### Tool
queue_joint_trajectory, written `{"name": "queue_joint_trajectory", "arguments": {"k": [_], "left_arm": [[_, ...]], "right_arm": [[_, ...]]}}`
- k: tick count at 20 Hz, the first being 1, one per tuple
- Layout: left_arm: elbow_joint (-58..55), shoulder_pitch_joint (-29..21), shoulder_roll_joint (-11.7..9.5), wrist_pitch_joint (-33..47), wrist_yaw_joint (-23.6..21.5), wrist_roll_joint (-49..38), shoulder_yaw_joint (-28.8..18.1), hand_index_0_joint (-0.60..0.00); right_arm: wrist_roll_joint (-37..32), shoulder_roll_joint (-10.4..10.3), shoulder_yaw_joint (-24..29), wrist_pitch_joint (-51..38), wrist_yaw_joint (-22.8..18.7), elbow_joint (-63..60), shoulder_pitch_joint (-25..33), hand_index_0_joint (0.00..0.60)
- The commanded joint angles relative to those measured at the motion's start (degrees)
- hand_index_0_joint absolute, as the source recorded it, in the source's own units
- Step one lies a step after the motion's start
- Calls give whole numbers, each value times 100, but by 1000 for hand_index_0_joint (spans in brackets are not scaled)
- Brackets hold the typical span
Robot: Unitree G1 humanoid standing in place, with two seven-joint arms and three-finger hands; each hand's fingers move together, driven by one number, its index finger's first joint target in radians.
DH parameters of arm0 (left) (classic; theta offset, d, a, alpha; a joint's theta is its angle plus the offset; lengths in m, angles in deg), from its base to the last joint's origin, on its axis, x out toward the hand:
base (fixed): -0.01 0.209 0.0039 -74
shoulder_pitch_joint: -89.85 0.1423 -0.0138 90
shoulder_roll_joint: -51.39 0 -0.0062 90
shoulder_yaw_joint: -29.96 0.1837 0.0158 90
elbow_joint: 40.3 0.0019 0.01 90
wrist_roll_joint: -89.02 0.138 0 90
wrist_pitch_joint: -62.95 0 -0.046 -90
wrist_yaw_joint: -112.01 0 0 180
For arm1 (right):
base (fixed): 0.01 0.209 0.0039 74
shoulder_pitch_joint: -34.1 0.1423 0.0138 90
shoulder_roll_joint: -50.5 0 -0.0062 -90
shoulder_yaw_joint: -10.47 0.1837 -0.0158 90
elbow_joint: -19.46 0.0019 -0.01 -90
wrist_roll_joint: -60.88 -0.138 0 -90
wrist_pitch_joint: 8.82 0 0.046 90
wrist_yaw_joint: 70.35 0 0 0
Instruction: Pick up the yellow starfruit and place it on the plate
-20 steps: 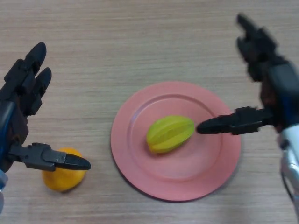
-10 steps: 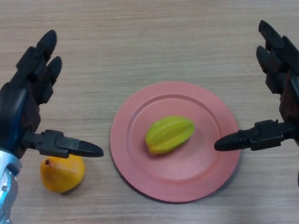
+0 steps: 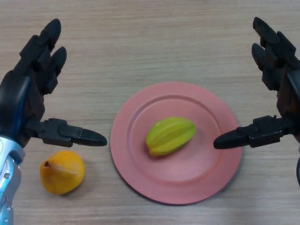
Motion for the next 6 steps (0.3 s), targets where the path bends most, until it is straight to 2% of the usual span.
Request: {"name": "queue_joint_trajectory", "arguments": {"k": [1,6], "left_arm": [[-289,-205,-192,820,-118,-70,-248,0],[-250,-36,-266,1043,90,-86,-444,0]], "right_arm": [[-148,148,271,-856,-18,197,146,0],[-146,153,262,-585,62,589,7,0]]}}
